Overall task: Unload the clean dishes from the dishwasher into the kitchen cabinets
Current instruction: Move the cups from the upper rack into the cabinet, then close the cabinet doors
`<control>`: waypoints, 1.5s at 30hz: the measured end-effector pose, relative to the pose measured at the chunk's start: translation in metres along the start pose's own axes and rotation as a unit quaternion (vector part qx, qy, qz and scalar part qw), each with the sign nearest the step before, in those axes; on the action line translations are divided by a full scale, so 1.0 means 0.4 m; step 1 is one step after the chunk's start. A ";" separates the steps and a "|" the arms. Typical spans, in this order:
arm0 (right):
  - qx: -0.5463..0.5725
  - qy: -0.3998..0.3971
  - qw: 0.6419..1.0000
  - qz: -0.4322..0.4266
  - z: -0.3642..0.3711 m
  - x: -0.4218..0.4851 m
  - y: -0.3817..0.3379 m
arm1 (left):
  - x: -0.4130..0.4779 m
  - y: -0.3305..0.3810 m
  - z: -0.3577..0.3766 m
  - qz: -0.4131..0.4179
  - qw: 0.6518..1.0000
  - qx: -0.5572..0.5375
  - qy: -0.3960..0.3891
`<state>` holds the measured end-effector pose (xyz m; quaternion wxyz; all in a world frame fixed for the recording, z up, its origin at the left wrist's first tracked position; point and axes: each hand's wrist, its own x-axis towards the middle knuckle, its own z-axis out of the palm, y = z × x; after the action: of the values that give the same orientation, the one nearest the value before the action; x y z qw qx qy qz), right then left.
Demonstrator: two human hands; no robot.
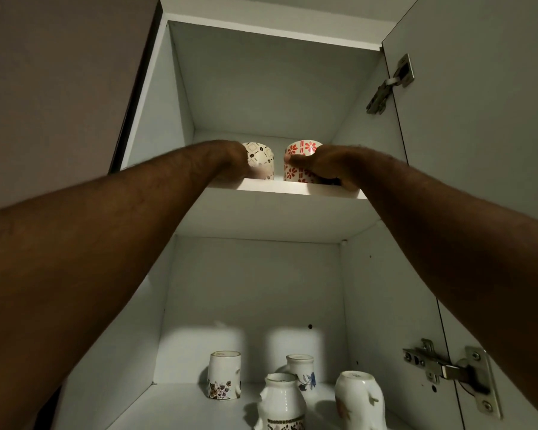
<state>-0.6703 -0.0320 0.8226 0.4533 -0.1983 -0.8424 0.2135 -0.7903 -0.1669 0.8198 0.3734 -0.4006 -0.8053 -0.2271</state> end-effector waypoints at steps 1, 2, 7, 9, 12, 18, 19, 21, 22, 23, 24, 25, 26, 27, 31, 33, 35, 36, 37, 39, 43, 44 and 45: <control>-0.007 0.000 1.000 0.001 0.002 -0.003 -0.001 | -0.002 0.001 -0.001 0.004 1.000 0.007 0.003; -0.016 0.001 1.000 0.002 0.004 -0.004 -0.002 | -0.004 0.001 -0.001 0.005 1.000 0.008 0.006; -0.028 0.006 0.999 0.013 0.017 -0.007 -0.009 | 0.001 -0.005 0.006 0.007 1.000 -0.010 0.019; -0.017 0.005 1.000 0.018 0.021 -0.008 -0.011 | 0.002 -0.006 0.007 0.007 0.999 -0.020 0.027; -0.057 0.021 0.998 0.005 0.027 -0.023 -0.019 | -0.003 -0.010 0.008 0.004 0.999 -0.022 0.036; -0.099 0.100 0.989 -0.039 0.040 -0.045 0.004 | -0.010 -0.017 0.010 -0.036 0.991 -0.109 0.076; -0.096 0.113 0.988 -0.043 0.038 -0.047 0.008 | -0.005 -0.022 0.010 -0.054 0.987 -0.128 0.084; -0.079 0.133 0.987 -0.040 0.021 -0.064 0.019 | -0.015 -0.019 0.007 -0.080 0.984 -0.133 0.084; -0.080 0.140 0.986 -0.039 0.011 -0.075 0.024 | -0.028 -0.015 0.006 -0.084 0.986 -0.118 0.083; -0.091 0.150 0.984 -0.041 0.000 -0.086 0.029 | -0.042 -0.012 0.003 -0.084 0.988 -0.100 0.086; -0.108 0.161 0.980 -0.044 -0.011 -0.095 0.034 | -0.058 -0.007 -0.001 -0.079 0.989 -0.082 0.092; -0.126 0.174 0.976 -0.048 -0.026 -0.108 0.040 | -0.078 0.000 -0.007 -0.072 0.990 -0.065 0.103; -0.144 0.185 0.971 -0.051 -0.042 -0.121 0.045 | -0.099 0.010 -0.012 -0.063 0.990 -0.052 0.117; -0.162 0.195 0.966 -0.053 -0.059 -0.136 0.050 | -0.119 0.021 -0.017 -0.054 0.989 -0.043 0.132; -0.239 0.256 0.935 -0.061 -0.135 -0.197 0.064 | -0.191 0.080 -0.033 -0.012 0.986 -0.034 0.162; -0.250 0.280 0.924 -0.069 -0.175 -0.232 0.064 | -0.233 0.117 -0.046 0.002 0.985 -0.033 0.172; -0.254 0.289 0.919 -0.082 -0.210 -0.261 0.062 | -0.272 0.154 -0.055 0.008 0.985 -0.039 0.169; -0.257 0.290 0.917 -0.091 -0.228 -0.277 0.061 | -0.294 0.175 -0.056 0.009 0.985 -0.043 0.164; -0.261 0.290 0.915 -0.100 -0.247 -0.294 0.059 | -0.316 0.198 -0.059 0.009 0.986 -0.047 0.160; -0.271 0.295 0.909 -0.119 -0.287 -0.324 0.052 | -0.357 0.244 -0.063 0.009 0.986 -0.062 0.154; -0.276 0.313 0.897 -0.144 -0.381 -0.396 0.038 | -0.443 0.363 -0.080 0.015 0.986 -0.094 0.135; -0.277 0.318 0.895 -0.147 -0.399 -0.409 0.035 | -0.459 0.390 -0.082 0.018 0.985 -0.106 0.131; -0.280 0.322 0.892 -0.149 -0.419 -0.425 0.032 | -0.475 0.420 -0.088 0.023 0.984 -0.119 0.127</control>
<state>-0.4393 -0.0809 0.7837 0.6515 -0.2475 -0.6950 -0.1766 -0.5627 -0.1839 0.7037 0.4275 -0.4284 -0.7092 -0.3616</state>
